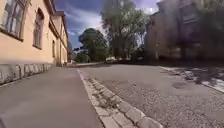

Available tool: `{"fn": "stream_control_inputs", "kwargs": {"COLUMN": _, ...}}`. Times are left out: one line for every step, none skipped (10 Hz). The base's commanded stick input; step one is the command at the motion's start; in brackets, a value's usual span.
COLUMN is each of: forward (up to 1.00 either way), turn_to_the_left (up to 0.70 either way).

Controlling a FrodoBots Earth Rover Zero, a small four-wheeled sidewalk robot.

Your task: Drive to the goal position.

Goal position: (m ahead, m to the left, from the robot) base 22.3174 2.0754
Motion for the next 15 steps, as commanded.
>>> {"fn": "stream_control_inputs", "kwargs": {"forward": 0.70, "turn_to_the_left": 0.05}}
{"fn": "stream_control_inputs", "kwargs": {"forward": 0.70, "turn_to_the_left": 0.05}}
{"fn": "stream_control_inputs", "kwargs": {"forward": 0.70, "turn_to_the_left": 0.05}}
{"fn": "stream_control_inputs", "kwargs": {"forward": 0.70, "turn_to_the_left": 0.05}}
{"fn": "stream_control_inputs", "kwargs": {"forward": 0.70, "turn_to_the_left": 0.05}}
{"fn": "stream_control_inputs", "kwargs": {"forward": 0.70, "turn_to_the_left": 0.05}}
{"fn": "stream_control_inputs", "kwargs": {"forward": 0.70, "turn_to_the_left": 0.05}}
{"fn": "stream_control_inputs", "kwargs": {"forward": 0.70, "turn_to_the_left": 0.05}}
{"fn": "stream_control_inputs", "kwargs": {"forward": 0.70, "turn_to_the_left": 0.05}}
{"fn": "stream_control_inputs", "kwargs": {"forward": 0.70, "turn_to_the_left": 0.05}}
{"fn": "stream_control_inputs", "kwargs": {"forward": 0.70, "turn_to_the_left": 0.05}}
{"fn": "stream_control_inputs", "kwargs": {"forward": 0.70, "turn_to_the_left": 0.05}}
{"fn": "stream_control_inputs", "kwargs": {"forward": 0.70, "turn_to_the_left": 0.05}}
{"fn": "stream_control_inputs", "kwargs": {"forward": 0.70, "turn_to_the_left": 0.05}}
{"fn": "stream_control_inputs", "kwargs": {"forward": 0.70, "turn_to_the_left": 0.05}}
